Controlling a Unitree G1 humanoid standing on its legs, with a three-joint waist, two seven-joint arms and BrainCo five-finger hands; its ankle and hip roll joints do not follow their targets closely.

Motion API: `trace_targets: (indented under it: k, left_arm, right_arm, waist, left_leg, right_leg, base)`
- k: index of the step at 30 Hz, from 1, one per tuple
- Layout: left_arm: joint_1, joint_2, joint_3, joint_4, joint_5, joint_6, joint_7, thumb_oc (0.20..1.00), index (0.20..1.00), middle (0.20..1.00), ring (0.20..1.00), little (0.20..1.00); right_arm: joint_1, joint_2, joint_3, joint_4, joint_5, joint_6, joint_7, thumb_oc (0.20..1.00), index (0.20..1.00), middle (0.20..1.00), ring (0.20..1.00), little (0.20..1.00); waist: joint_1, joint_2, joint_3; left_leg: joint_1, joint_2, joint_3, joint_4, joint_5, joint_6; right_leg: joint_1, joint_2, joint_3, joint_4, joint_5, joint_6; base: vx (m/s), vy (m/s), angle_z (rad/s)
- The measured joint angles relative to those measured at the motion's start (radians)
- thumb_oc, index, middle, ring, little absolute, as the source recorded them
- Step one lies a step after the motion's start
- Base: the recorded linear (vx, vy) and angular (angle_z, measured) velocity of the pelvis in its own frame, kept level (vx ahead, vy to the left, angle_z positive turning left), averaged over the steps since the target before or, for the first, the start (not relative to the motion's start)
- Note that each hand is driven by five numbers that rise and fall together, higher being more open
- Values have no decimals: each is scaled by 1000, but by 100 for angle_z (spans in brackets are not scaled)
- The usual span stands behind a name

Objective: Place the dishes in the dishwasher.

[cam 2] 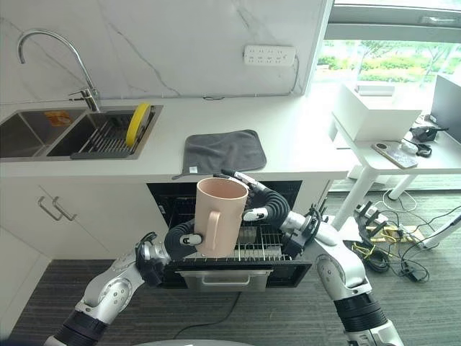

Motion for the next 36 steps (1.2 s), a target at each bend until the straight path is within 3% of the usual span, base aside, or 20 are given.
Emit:
trace_targets:
  k: [36]
  left_arm:
    - [0,1,-4,1,1,-4,-15,200,200,200,200,200]
  right_arm:
    - [-6,20,54,-38,-3,45,-13,1000,1000,1000,1000,1000]
  waist:
    - [0,7,2]
  left_leg:
    - [1,1,7,0,0,0]
  right_leg:
    - [-3,0,12,0,0,0]
  base:
    - [0,0,0]
